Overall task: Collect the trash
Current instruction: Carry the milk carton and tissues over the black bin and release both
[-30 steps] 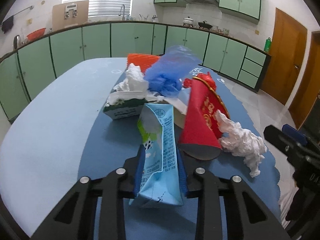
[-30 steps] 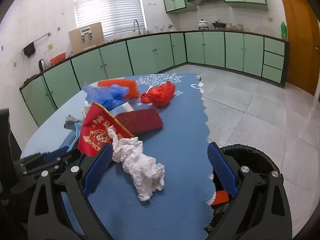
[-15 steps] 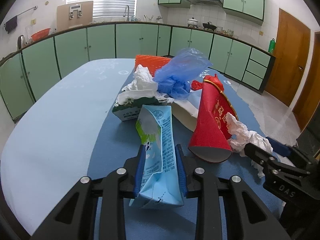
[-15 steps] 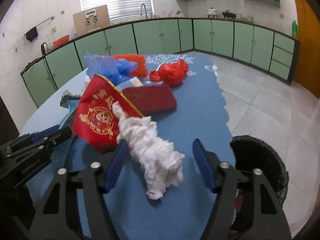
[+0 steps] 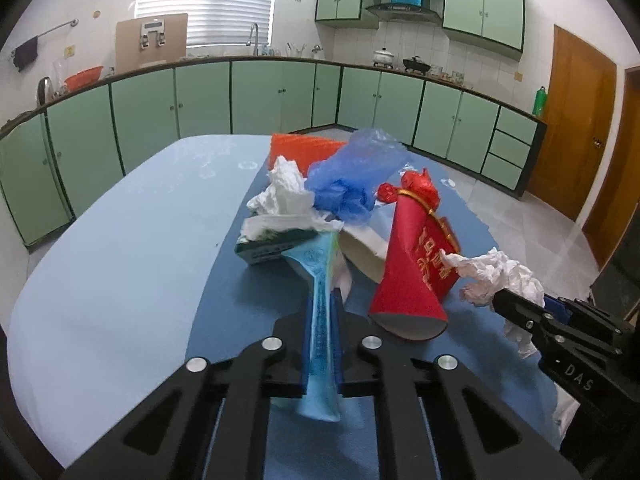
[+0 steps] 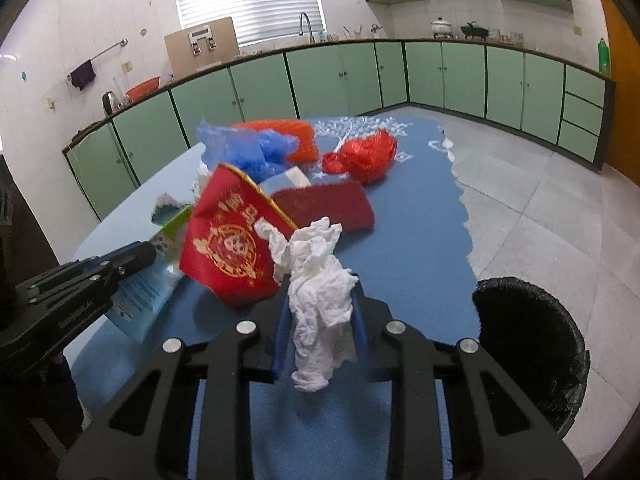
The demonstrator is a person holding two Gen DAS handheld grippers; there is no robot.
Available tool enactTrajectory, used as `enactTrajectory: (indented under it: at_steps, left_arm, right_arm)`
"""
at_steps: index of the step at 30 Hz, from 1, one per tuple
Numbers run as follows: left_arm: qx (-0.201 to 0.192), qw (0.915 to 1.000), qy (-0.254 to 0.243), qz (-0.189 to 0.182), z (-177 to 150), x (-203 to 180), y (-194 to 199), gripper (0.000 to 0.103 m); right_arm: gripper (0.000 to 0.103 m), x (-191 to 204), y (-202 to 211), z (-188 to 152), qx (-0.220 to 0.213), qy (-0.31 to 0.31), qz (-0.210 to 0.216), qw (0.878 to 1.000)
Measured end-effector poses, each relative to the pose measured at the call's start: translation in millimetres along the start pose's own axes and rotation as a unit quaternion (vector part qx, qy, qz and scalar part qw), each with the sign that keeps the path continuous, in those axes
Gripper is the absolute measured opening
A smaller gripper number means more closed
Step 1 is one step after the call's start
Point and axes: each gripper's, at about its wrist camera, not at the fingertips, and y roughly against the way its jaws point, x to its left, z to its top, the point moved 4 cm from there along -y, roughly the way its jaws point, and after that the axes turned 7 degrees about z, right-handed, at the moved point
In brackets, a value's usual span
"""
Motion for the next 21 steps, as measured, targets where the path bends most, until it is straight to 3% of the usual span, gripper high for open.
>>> enactTrajectory:
  at_steps: [14, 21]
  left_arm:
    - [0.024, 0.9994, -0.023, 0.0, -12, -11, -14, 0.01]
    - [-0.006, 0.9999, -0.011, 0.004, -4, -6, 3, 0.008]
  right_arm:
    - [0.026, -4, 13, 1, -0.012, -0.007, -0.002, 1.0]
    - [0.026, -3, 20, 6, -0.021, -0.008, 0.001, 1.0]
